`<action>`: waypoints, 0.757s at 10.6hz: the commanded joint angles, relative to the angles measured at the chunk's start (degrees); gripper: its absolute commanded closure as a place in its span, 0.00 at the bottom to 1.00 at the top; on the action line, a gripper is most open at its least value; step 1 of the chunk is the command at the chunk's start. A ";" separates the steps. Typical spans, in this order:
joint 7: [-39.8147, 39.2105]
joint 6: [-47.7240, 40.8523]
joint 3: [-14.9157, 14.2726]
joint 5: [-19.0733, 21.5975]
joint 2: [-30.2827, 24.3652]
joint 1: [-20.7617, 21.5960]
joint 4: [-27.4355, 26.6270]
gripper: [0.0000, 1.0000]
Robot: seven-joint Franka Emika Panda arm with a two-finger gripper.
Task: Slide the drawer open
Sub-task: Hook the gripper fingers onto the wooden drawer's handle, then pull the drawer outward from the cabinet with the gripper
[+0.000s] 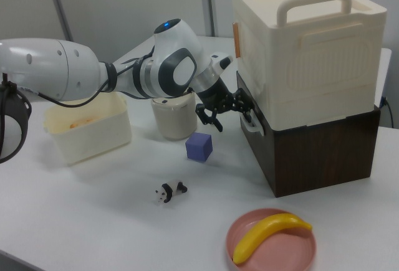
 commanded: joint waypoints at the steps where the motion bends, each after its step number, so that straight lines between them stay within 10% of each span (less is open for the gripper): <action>1: 0.99 -5.51 -0.18 3.48 -0.63 1.33 0.09 0.17; 8: 0.29 -19.92 1.83 5.17 -4.76 5.11 -0.26 0.17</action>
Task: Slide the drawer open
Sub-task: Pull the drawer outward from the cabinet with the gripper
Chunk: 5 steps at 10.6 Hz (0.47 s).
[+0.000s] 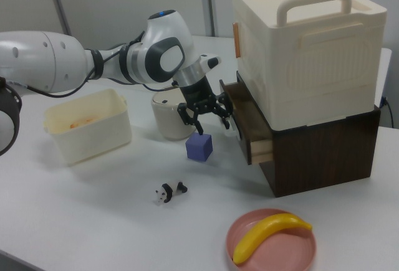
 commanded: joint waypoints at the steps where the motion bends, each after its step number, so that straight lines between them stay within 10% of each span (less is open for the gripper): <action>1: 0.13 -6.55 1.96 1.98 -3.29 2.15 -2.17 0.17; 5: 0.22 -8.23 2.84 2.16 -5.22 3.56 -3.75 0.17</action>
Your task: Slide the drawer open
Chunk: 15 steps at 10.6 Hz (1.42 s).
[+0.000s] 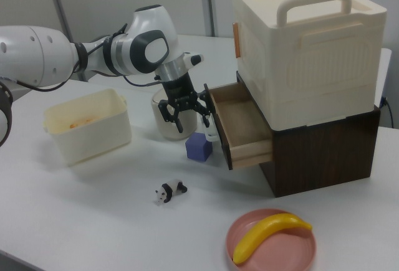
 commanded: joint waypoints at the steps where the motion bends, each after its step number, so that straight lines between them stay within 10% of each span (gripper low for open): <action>1: 0.22 -2.48 1.23 1.55 -3.81 1.05 -3.67 0.17; 11: 1.19 -6.70 3.52 1.82 -5.21 0.96 3.69 0.00; 15: 20.91 -13.45 6.58 4.02 -8.10 1.49 3.80 0.00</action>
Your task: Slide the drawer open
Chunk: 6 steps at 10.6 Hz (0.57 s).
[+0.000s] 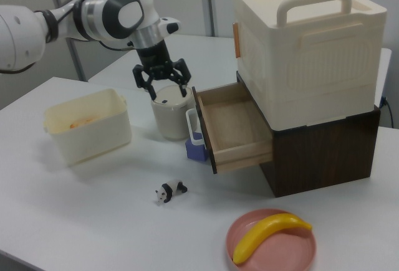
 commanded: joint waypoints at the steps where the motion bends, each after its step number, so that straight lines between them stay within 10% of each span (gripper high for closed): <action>1: 16.71 -9.33 2.85 1.01 -4.47 1.03 -1.20 0.00; 6: 19.66 -19.21 2.95 5.85 -13.63 0.51 -6.20 0.00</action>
